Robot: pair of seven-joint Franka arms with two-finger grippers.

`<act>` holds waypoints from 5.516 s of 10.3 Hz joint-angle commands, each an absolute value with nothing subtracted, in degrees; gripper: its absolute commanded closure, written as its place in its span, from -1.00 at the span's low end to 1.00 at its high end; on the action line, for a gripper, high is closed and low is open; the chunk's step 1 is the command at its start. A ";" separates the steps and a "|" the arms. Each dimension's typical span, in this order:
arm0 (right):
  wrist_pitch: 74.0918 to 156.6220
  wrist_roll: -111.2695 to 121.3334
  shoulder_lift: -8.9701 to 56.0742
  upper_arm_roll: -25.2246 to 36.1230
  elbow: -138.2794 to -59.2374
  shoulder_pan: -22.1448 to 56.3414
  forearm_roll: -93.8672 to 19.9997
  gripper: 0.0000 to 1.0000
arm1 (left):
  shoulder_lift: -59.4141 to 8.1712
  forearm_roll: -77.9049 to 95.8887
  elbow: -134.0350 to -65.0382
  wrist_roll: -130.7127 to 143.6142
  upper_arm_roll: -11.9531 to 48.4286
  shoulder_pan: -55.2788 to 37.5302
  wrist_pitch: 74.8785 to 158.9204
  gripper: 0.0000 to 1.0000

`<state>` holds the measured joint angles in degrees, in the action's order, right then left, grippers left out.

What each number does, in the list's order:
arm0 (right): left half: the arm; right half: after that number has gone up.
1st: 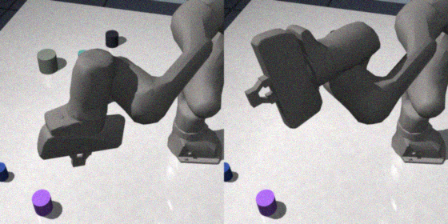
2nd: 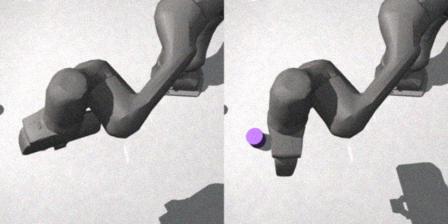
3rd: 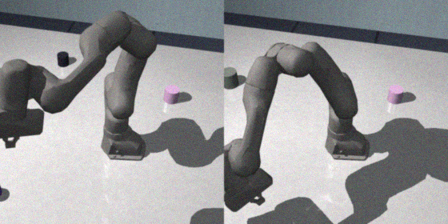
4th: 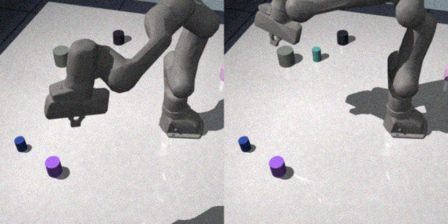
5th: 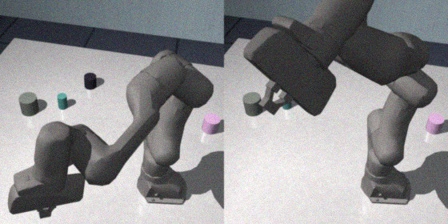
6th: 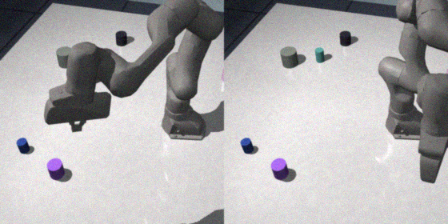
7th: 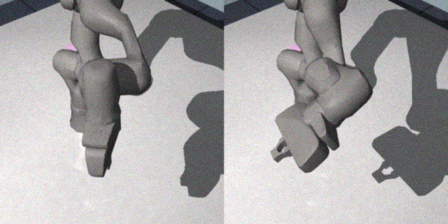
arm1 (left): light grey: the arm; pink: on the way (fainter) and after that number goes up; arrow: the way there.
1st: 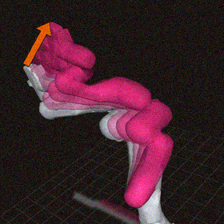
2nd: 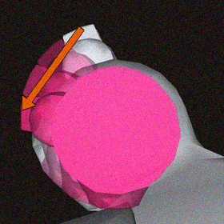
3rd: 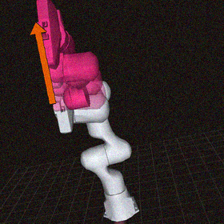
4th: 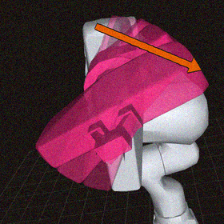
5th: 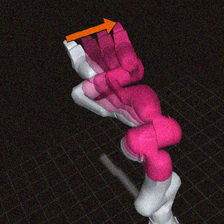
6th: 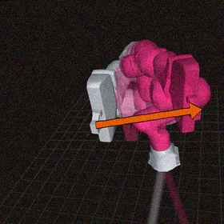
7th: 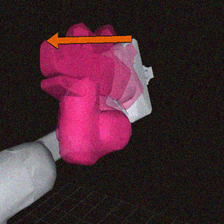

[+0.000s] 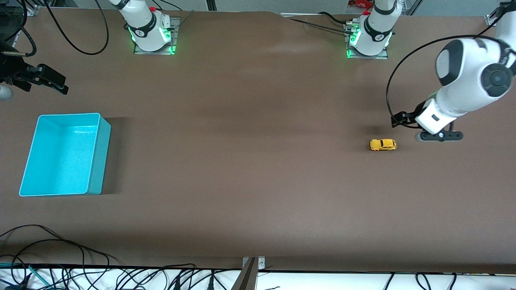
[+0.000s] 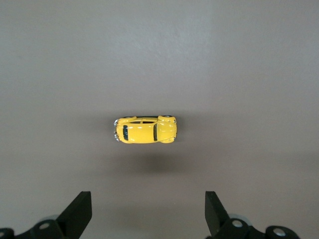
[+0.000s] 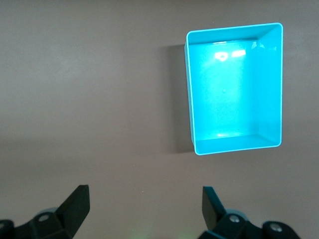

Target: Wind up and store yellow beetle car

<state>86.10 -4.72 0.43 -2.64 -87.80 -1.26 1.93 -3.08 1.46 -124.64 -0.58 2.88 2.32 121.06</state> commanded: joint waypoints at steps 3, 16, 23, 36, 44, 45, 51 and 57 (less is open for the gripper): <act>85.87 -5.45 0.44 -2.64 -87.19 -1.23 1.58 -1.00 | -6.14 2.20 -130.69 -27.59 2.81 2.72 129.89 -1.00; 85.78 -5.45 0.44 -2.64 -87.10 -1.23 1.58 -1.00 | -20.65 2.02 -130.34 -92.97 0.97 2.99 147.22 -0.97; 85.78 -5.45 0.44 -2.55 -87.10 -1.23 1.50 -1.00 | -21.45 2.63 -130.25 -96.33 0.97 2.99 148.97 0.31; 85.78 -5.45 0.44 -2.55 -87.19 -1.23 1.58 -1.00 | -25.13 2.11 -128.76 -99.65 -2.63 3.34 148.97 1.00; 85.78 -5.45 0.44 -2.55 -87.19 -1.23 1.49 -1.00 | -27.69 2.02 -126.30 -102.74 -6.94 4.39 149.15 1.00; 85.78 -5.45 0.44 -2.64 -87.19 -1.23 1.49 -1.00 | -27.69 2.02 -126.21 -102.74 -6.94 4.31 149.15 1.00; 85.87 -5.45 0.53 -2.64 -87.19 -1.23 1.58 -1.00 | -26.02 2.90 -122.36 -101.95 -6.77 4.04 145.39 -1.00; 86.04 -5.45 0.53 -2.64 -87.28 -1.23 1.58 -1.00 | -25.67 2.90 -121.64 -101.95 -6.77 3.69 144.14 -1.00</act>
<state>86.12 -4.72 0.45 -2.60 -87.79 -1.27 1.93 -25.38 1.43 -122.66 -100.94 -6.60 3.99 145.15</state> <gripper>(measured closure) 0.000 0.000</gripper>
